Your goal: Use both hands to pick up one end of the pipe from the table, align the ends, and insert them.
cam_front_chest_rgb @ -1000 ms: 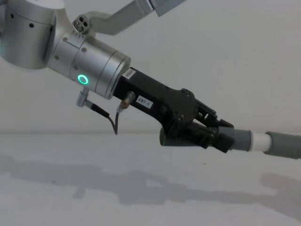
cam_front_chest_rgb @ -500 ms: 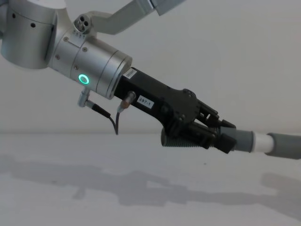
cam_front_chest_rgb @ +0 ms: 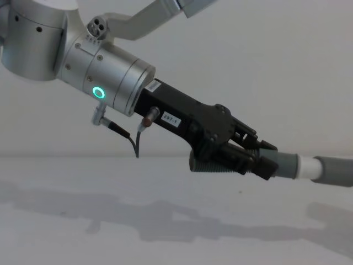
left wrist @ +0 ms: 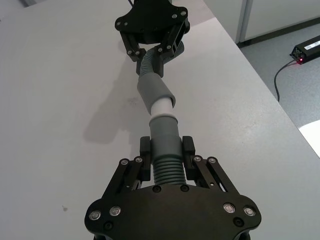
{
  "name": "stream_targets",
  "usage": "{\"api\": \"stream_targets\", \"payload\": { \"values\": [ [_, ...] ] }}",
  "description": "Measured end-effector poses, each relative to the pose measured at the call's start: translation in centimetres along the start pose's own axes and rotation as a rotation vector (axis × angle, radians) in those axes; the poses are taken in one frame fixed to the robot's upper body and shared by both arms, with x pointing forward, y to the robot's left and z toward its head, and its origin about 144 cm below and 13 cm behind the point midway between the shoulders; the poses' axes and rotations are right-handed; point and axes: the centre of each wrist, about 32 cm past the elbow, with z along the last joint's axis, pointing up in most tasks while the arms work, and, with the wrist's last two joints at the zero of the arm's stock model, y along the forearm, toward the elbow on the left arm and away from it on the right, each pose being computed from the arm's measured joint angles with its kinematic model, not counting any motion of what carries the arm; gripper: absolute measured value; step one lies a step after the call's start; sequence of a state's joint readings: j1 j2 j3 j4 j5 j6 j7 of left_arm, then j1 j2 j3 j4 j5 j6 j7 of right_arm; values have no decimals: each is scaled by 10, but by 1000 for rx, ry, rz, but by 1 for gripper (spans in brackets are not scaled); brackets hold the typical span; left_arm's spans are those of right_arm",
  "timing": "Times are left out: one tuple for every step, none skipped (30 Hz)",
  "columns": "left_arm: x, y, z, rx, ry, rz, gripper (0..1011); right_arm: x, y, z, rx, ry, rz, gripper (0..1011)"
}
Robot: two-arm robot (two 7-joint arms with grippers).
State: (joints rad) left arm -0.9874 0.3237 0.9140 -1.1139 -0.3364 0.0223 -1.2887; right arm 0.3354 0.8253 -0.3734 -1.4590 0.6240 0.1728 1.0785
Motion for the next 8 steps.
{"api": "stream_targets", "payload": {
  "values": [
    [0, 0, 0, 0, 0, 0, 356, 0, 0, 0, 0, 0, 0, 165],
    [0, 0, 0, 0, 0, -1, 356, 0, 0, 0, 0, 0, 0, 165],
    [0, 0, 0, 0, 0, -1, 356, 0, 0, 0, 0, 0, 0, 165],
    [0, 0, 0, 0, 0, -1, 356, 0, 0, 0, 0, 0, 0, 165],
    [0, 0, 0, 0, 0, -1, 356, 0, 0, 0, 0, 0, 0, 165],
    [0, 0, 0, 0, 0, -1, 356, 0, 0, 0, 0, 0, 0, 165],
    [0, 0, 0, 0, 0, -1, 356, 0, 0, 0, 0, 0, 0, 165],
    [0, 0, 0, -1, 0, -1, 356, 0, 0, 0, 0, 0, 0, 165]
  ]
}}
